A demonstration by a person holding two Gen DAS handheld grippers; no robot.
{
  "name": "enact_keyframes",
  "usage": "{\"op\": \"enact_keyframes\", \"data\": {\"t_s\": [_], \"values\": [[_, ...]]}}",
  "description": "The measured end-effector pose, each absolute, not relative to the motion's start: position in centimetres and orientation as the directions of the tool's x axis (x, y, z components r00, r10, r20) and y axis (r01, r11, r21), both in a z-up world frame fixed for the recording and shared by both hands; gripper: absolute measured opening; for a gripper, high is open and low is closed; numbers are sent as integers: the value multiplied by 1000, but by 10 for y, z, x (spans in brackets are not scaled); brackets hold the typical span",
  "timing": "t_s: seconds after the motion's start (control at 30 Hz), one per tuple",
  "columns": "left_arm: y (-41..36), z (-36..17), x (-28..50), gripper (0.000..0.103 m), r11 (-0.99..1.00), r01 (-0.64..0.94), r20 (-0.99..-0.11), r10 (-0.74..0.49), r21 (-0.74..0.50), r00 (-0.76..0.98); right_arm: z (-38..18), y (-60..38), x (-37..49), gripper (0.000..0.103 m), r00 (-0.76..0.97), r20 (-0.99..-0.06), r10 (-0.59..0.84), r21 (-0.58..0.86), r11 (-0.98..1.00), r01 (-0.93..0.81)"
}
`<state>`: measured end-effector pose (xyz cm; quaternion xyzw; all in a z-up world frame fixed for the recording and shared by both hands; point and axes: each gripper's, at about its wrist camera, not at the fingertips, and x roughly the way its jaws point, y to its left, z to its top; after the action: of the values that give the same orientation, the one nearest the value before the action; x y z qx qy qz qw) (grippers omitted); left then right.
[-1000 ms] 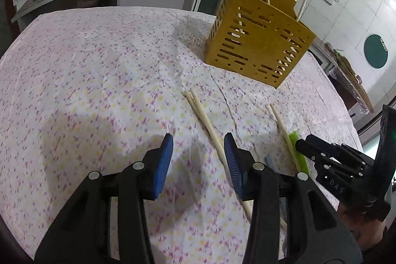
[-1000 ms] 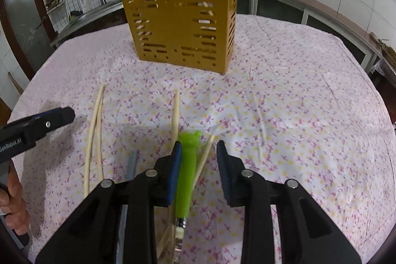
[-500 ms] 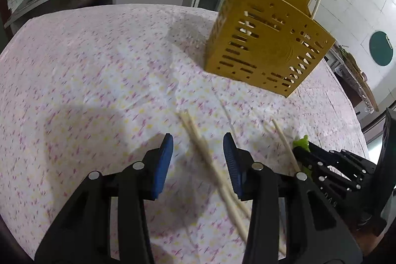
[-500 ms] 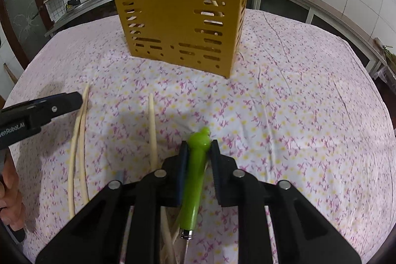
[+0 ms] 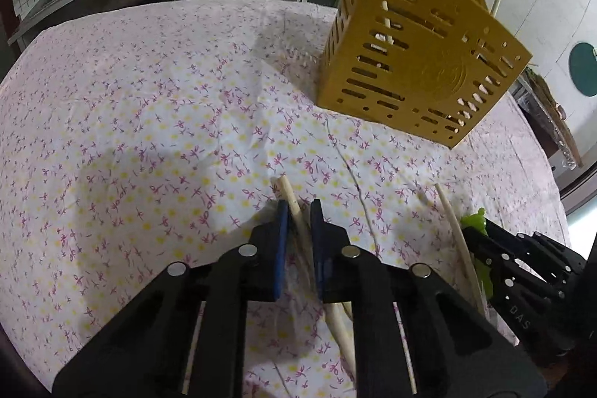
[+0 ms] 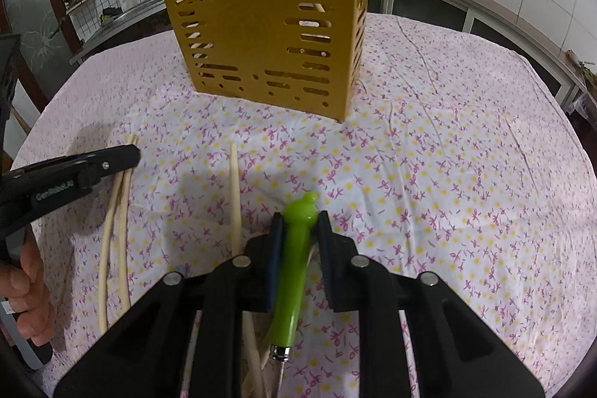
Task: Organize utensils
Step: 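Close the left tool on a wooden chopstick while the right tool holds the fork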
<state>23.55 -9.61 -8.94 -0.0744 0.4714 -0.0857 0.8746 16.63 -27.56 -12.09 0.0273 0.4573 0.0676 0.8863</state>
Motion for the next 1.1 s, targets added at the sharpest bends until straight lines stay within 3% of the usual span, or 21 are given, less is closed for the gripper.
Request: {"op": "enact_keyframes", "data": {"t_s": [0.6, 1.1], "values": [[-73, -84, 222, 10, 952, 81, -791, -290, -294, 539, -113, -286, 161, 19, 589, -793, 156, 134, 988, -81], [-56, -93, 206, 17, 975, 28, -812, -199, -221, 549, -115, -283, 163, 19, 590, -794, 147, 127, 989, -76]]}}
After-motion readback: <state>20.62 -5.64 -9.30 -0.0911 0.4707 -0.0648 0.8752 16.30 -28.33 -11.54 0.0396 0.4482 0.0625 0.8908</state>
